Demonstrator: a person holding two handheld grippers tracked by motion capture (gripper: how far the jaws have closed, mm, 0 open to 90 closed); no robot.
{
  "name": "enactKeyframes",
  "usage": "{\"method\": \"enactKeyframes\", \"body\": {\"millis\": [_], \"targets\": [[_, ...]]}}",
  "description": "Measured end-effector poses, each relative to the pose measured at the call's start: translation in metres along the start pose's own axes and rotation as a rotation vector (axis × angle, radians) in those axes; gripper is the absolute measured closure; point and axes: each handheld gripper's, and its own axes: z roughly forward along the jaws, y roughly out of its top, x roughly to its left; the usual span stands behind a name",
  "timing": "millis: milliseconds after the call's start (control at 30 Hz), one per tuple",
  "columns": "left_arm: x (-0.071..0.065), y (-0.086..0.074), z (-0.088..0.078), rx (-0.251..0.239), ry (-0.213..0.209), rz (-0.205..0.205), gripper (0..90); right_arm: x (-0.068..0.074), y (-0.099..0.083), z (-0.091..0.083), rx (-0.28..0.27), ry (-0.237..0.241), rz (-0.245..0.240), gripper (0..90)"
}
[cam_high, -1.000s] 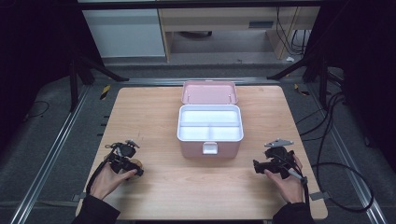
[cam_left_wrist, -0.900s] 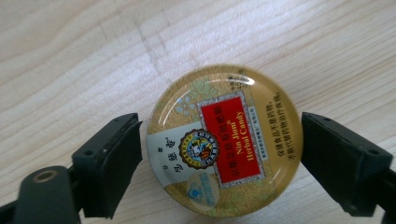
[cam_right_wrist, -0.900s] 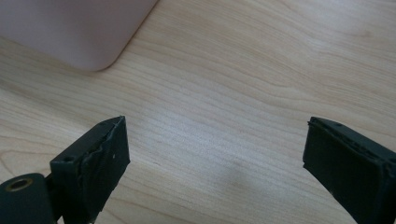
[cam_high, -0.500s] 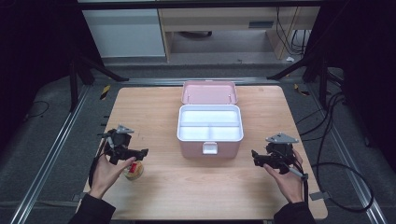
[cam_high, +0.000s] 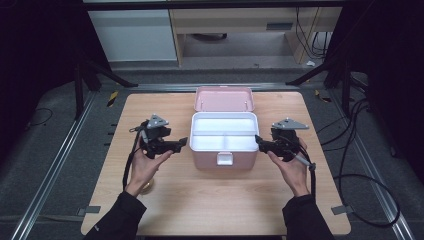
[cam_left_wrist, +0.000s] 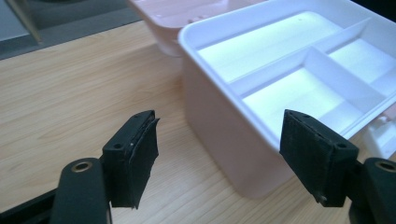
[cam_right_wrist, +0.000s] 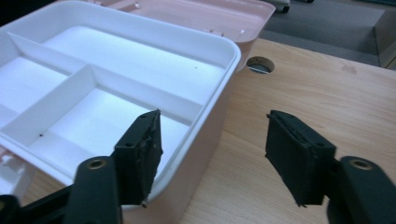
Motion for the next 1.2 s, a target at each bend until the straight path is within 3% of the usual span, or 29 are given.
{"method": "enactKeyframes", "body": {"millis": [167, 200, 333, 400, 500, 533, 700, 867, 1000, 1100, 1200], "targets": [[-0.011, 0.002, 0.018, 0.017, -0.011, 0.028, 32.6, 0.006, -0.003, 0.014, 0.039, 0.012, -0.022, 52.2], [-0.012, 0.002, 0.024, 0.025, 0.005, 0.036, 35.4, 0.007, -0.004, 0.018, 0.044, 0.031, -0.009, 57.2], [-0.011, 0.001, 0.030, 0.031, 0.003, 0.022, 42.6, 0.009, -0.003, 0.020, 0.050, 0.042, -0.001, 63.1], [-0.008, 0.001, 0.034, 0.030, -0.025, 0.003, 49.5, 0.013, -0.003, 0.022, 0.062, 0.014, -0.015, 63.5], [-0.008, 0.000, 0.034, 0.035, -0.025, 0.008, 54.4, 0.018, -0.005, 0.024, 0.078, 0.002, -0.032, 63.3], [-0.007, -0.001, 0.033, 0.045, -0.011, 0.012, 57.8, 0.020, -0.005, 0.025, 0.074, 0.021, -0.035, 62.7], [-0.002, -0.004, 0.031, 0.054, 0.005, -0.010, 58.4, 0.030, -0.006, 0.027, 0.052, 0.031, -0.046, 62.6], [0.002, -0.005, 0.028, 0.063, 0.057, 0.012, 61.3, 0.044, -0.006, 0.027, 0.040, 0.008, -0.057, 61.3], [0.005, -0.005, 0.027, 0.065, 0.050, 0.009, 61.8, 0.048, -0.006, 0.027, 0.041, 0.013, -0.051, 60.5], [0.006, -0.005, 0.026, 0.064, 0.050, 0.022, 54.3, 0.045, -0.006, 0.027, 0.042, 0.036, -0.038, 55.6], [0.012, -0.002, 0.017, 0.037, 0.043, 0.024, 46.6, 0.040, -0.002, 0.021, 0.019, 0.040, -0.047, 41.3]]}}
